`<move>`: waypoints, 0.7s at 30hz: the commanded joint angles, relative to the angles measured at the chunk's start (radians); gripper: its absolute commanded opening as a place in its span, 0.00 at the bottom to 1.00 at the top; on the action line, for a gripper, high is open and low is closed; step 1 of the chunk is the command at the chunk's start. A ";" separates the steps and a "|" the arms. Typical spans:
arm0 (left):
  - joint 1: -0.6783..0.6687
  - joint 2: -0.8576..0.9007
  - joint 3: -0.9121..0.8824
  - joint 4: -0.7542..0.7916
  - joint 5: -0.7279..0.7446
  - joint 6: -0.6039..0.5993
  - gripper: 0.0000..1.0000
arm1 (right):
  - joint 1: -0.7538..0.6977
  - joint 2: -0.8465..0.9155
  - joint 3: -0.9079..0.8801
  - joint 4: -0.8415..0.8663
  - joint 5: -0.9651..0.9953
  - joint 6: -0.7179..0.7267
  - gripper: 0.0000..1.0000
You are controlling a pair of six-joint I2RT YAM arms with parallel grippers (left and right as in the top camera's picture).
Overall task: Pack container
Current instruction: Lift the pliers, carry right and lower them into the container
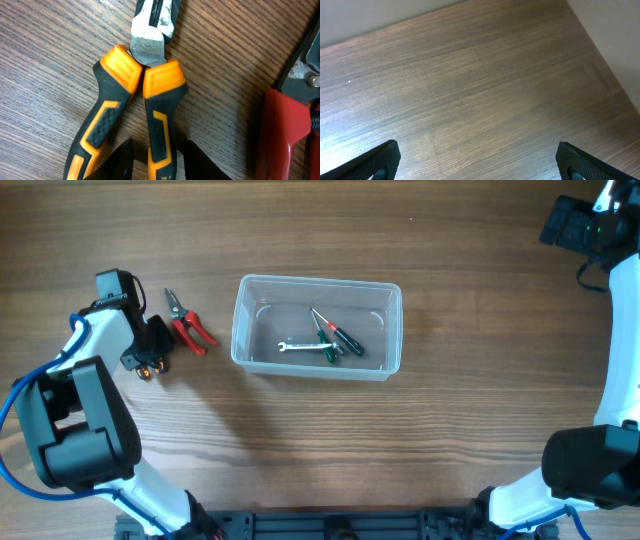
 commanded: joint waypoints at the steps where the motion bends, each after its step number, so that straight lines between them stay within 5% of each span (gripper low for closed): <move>1: 0.005 0.023 -0.004 0.004 0.008 0.005 0.30 | 0.002 0.005 0.005 0.001 -0.001 0.018 1.00; 7: 0.005 0.022 -0.004 0.010 0.008 0.005 0.04 | 0.002 0.005 0.005 0.001 -0.001 0.018 1.00; 21: 0.005 -0.180 0.082 -0.030 -0.007 0.006 0.04 | 0.002 0.005 0.005 0.001 -0.001 0.018 1.00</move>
